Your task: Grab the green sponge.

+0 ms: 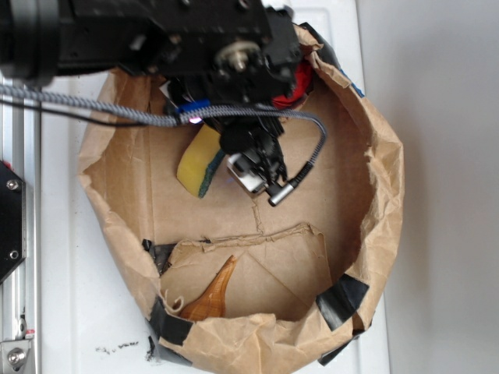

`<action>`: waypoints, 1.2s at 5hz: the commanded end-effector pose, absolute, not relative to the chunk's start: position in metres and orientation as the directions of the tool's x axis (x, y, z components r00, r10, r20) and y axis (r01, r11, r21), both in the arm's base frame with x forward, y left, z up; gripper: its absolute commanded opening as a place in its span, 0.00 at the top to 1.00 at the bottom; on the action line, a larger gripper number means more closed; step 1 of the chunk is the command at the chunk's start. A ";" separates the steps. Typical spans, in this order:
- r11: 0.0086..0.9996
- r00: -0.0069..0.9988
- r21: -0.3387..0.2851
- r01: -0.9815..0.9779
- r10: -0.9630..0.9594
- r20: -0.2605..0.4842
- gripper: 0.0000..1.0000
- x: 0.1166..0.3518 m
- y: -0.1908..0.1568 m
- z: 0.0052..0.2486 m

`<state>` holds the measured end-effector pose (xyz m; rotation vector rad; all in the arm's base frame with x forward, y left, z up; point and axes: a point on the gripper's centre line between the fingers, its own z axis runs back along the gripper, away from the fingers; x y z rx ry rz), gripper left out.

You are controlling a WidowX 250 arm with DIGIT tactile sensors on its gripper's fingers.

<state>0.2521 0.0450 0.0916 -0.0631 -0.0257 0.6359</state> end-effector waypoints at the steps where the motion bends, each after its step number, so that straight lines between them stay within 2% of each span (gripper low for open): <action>1: 0.736 0.739 -0.115 -0.667 0.673 0.021 0.00 0.246 0.054 0.091; 2: 0.728 0.734 -0.140 -0.671 0.679 0.013 0.00 0.235 0.055 0.087; 3: 0.746 0.746 -0.134 -0.652 0.663 0.058 0.00 0.232 0.043 0.070; 6: 0.746 0.746 -0.134 -0.652 0.663 0.058 0.00 0.232 0.043 0.070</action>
